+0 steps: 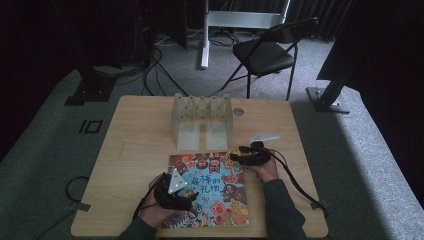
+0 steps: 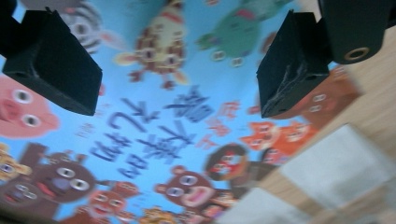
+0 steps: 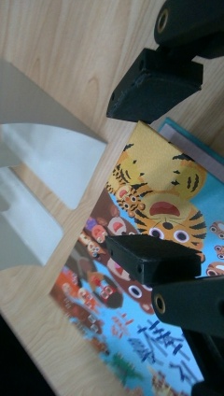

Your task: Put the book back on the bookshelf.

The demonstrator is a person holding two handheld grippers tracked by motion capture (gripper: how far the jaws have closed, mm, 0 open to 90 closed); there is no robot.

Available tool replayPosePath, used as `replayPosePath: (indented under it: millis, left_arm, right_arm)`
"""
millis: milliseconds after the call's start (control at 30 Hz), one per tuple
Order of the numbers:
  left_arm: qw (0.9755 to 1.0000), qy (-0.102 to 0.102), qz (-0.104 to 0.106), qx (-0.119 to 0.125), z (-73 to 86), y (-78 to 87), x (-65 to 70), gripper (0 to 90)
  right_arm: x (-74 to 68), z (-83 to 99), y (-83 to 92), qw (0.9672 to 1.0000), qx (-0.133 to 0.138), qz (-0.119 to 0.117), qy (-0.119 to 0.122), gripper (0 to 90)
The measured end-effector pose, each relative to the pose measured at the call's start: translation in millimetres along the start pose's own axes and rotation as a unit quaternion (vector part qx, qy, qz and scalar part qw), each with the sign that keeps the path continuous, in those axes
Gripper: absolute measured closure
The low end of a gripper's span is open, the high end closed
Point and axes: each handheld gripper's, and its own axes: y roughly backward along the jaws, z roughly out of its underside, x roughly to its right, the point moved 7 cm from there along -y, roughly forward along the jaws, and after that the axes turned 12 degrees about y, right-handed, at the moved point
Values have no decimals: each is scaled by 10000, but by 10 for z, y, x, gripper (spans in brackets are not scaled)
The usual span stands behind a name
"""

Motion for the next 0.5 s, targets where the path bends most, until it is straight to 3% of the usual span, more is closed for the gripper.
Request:
replayPosePath:
  millis: [200,300,433,500]
  left_arm:
    - [9992,-310,252,-44,34,10,306,56]
    - [9979,-550,331,-105,84,-6,443,22]
    - [9960,-677,580,-109,121,-12,585,14]
    - [9952,-766,599,-68,119,-10,661,11]
  right_arm:
    - [-15,-85,66,9997,217,-66,-92,353]
    - [-27,-130,98,9995,293,-89,-69,353]
    - [-43,-185,131,9991,388,-132,-68,353]
    - [-52,-213,148,9990,425,-157,-62,353]
